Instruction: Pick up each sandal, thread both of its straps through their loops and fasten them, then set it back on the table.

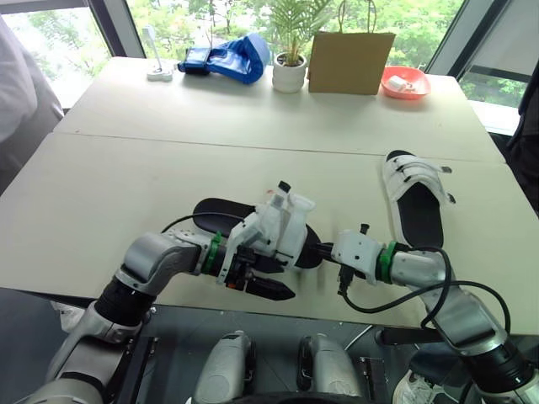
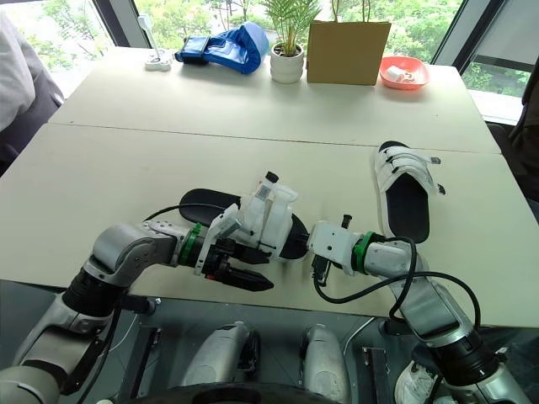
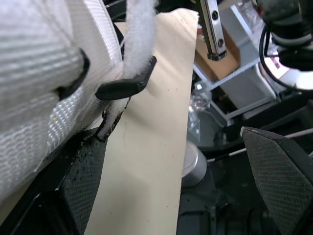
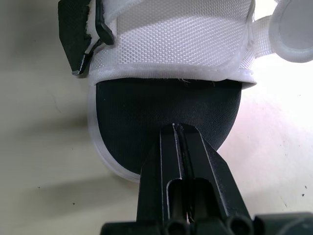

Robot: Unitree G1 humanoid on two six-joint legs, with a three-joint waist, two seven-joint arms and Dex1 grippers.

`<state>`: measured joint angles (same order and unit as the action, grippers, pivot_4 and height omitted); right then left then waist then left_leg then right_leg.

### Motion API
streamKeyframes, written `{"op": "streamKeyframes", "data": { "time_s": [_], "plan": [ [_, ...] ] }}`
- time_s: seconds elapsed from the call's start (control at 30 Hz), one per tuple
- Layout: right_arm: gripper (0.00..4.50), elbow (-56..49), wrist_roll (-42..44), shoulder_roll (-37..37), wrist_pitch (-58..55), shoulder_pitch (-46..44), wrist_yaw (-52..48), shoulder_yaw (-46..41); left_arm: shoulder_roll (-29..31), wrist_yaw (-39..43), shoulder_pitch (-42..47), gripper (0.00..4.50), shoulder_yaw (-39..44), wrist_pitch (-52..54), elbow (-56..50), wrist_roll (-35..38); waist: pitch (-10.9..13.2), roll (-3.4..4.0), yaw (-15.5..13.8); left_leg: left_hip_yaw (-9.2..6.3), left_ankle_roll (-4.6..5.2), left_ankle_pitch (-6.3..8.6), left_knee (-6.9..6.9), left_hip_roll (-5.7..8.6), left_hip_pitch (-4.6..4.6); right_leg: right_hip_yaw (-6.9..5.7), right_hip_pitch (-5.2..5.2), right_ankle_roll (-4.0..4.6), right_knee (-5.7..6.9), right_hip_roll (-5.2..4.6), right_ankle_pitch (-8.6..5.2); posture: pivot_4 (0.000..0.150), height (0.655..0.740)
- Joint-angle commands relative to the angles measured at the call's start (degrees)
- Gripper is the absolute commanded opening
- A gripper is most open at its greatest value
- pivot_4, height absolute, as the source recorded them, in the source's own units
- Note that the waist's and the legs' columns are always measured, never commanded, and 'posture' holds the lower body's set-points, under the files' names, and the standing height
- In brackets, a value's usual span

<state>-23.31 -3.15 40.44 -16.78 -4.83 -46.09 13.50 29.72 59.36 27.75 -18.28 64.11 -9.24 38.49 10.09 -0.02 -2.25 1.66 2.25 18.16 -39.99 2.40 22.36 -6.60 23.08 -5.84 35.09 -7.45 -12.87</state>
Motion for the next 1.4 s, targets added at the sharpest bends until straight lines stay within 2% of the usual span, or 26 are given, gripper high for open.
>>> {"op": "streamKeyframes", "data": {
  "time_s": [0.03, 0.13, 0.37, 0.67, 0.83, 1.0, 1.1, 1.17, 1.4],
  "plan": [
    [0.00, 2.43, -1.20, 0.19, -1.06, 1.40, -1.32, 3.08, -0.52, -0.10, 1.80, 4.46, 3.41, -0.30, -0.68, 1.94, 0.00, 0.00, 0.02, 0.00, 0.00, 0.00, 0.00, 0.00, 0.00, 0.00, 0.00, 0.00, 0.00, 0.00, 0.00, 0.150, 0.7209],
    [0.00, 2.64, -1.37, 0.04, -0.80, 1.43, -1.20, 3.25, -0.74, -0.10, 1.67, 3.59, 4.03, 0.25, -0.65, 2.72, 0.00, 0.00, 0.02, 0.00, 0.00, 0.00, 0.00, 0.00, 0.01, 0.00, 0.01, 0.00, 0.00, 0.00, 0.00, 0.150, 0.7209],
    [0.00, 2.61, -1.52, 0.08, -0.63, 1.73, -1.16, 3.29, -0.31, 0.48, 1.25, 0.05, 3.99, 1.01, -0.79, 2.78, 0.00, 0.00, 0.07, 0.00, -0.01, 0.00, 0.01, 0.00, 0.01, 0.00, 0.01, 0.00, 0.00, 0.02, 0.00, 0.150, 0.7209],
    [0.00, 2.57, -1.62, 0.09, -0.61, 1.72, -1.14, 3.25, 3.22, 2.28, -0.55, 0.01, -1.44, -2.58, 0.07, -2.25, -0.01, 0.01, 0.08, 0.00, -0.02, 0.00, 0.01, 0.00, 0.01, 0.00, 0.01, 0.00, 0.00, 0.01, 0.00, 0.150, 0.7209],
    [0.00, 2.41, -1.66, 0.21, -0.53, 1.94, -1.08, 3.16, 5.54, 4.85, -1.77, 0.01, -1.12, -2.77, -1.80, -0.77, 0.00, 0.01, 0.07, 0.00, -0.02, 0.00, 0.02, 0.00, 0.01, 0.00, 0.03, 0.01, 0.00, 0.01, -0.01, 0.150, 0.7209],
    [0.00, 2.37, -1.63, 0.25, -0.46, 2.09, -1.09, 3.11, 5.30, 4.67, -2.00, 0.01, -0.01, -3.51, -2.30, -0.44, 0.00, 0.01, 0.06, 0.00, -0.02, 0.01, 0.02, 0.00, 0.01, 0.00, 0.04, 0.02, -0.01, 0.00, -0.01, 0.150, 0.7209],
    [0.00, 2.53, -1.66, 0.07, -0.49, 1.84, -1.08, 3.29, 4.41, 4.02, -1.79, 0.81, 1.50, -3.71, -2.29, 0.22, 0.00, 0.01, 0.06, 0.00, -0.01, 0.00, 0.02, 0.00, 0.02, 0.00, 0.04, 0.02, -0.01, 0.00, -0.01, 0.150, 0.7209],
    [0.00, 2.63, -1.70, 0.06, -0.40, 1.80, -1.08, 3.32, 3.11, 2.38, -1.19, 1.81, 1.90, -3.52, -1.65, -0.11, 0.00, 0.01, 0.05, 0.00, -0.01, 0.00, 0.02, 0.00, 0.02, 0.00, 0.04, 0.01, -0.01, 0.00, -0.01, 0.150, 0.7209],
    [0.00, 2.71, -1.64, 0.14, -0.28, 1.85, -1.09, 3.20, 1.52, 1.40, -0.25, 1.81, 3.52, -3.46, 0.62, 0.18, 0.00, 0.01, 0.07, 0.00, 0.00, 0.00, 0.02, 0.00, 0.02, 0.00, 0.04, 0.00, 0.00, 0.01, 0.00, 0.150, 0.7209]
  ]
}}
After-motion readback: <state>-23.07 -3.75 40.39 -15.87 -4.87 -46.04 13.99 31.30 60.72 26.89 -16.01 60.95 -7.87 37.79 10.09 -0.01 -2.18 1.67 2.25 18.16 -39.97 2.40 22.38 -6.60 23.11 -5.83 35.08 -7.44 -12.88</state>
